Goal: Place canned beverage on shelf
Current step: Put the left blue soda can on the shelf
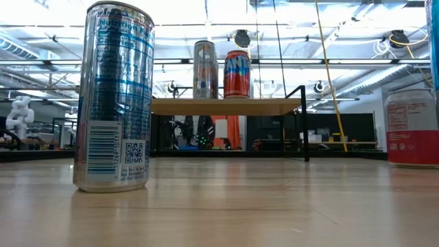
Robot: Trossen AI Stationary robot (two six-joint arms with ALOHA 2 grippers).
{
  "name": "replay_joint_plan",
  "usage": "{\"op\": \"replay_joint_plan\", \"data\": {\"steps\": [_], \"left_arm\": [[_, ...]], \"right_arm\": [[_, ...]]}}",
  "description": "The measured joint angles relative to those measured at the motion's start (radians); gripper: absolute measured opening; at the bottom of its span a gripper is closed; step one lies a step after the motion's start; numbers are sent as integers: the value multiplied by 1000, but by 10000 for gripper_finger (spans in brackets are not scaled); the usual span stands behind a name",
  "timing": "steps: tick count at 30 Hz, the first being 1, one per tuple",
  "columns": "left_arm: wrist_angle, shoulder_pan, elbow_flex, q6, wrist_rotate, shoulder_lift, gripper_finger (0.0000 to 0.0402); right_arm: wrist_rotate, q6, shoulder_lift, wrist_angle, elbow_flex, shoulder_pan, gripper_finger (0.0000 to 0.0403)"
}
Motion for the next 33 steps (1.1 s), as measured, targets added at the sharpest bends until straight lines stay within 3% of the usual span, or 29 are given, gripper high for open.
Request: {"op": "replay_joint_plan", "data": {"steps": [10, 27, 33], "left_arm": [[-66, 0, 0, 25, -90, -1, 244], [-147, -1, 0, 45, -358, 42, 244], [-126, -1, 1, 46, -399, 66, 244]], "right_arm": [[74, -20, -28, -76, -1, 0, 354], [283, 5, -39, -115, 1, -2, 354], [347, -65, -39, -345, 124, -6, 354]]}}
